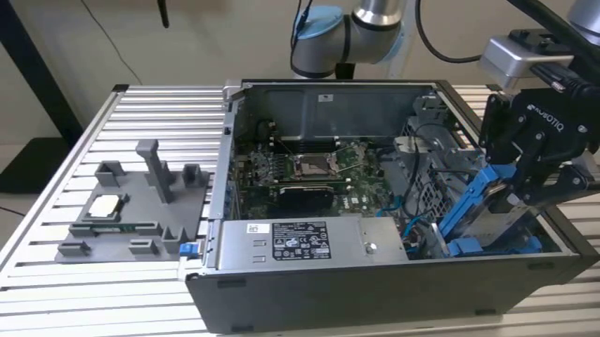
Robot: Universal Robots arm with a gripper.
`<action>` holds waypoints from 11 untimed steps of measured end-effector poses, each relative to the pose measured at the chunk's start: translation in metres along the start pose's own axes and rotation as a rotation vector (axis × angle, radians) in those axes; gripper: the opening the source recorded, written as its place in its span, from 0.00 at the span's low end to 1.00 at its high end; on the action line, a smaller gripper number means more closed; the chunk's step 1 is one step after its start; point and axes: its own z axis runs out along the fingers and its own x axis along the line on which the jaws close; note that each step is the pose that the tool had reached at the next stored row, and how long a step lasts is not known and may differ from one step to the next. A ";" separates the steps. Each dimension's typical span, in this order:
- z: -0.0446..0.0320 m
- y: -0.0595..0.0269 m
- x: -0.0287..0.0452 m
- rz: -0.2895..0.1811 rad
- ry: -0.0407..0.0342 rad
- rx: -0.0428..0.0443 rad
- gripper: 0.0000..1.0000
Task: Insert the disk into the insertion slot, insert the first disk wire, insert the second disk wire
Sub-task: 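Insert the disk into the insertion slot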
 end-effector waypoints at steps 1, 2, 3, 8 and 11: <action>0.0000 0.0000 0.0000 0.000 -0.0005 0.0000 0.47; 0.0001 0.0000 0.0000 0.000 -0.0011 0.0000 0.47; 0.0000 0.0000 0.0000 0.000 -0.0019 0.0000 0.47; 0.0001 0.0000 -0.0003 0.000 -0.0087 0.0001 0.54; 0.0001 0.0000 -0.0004 0.000 -0.0114 0.0001 0.54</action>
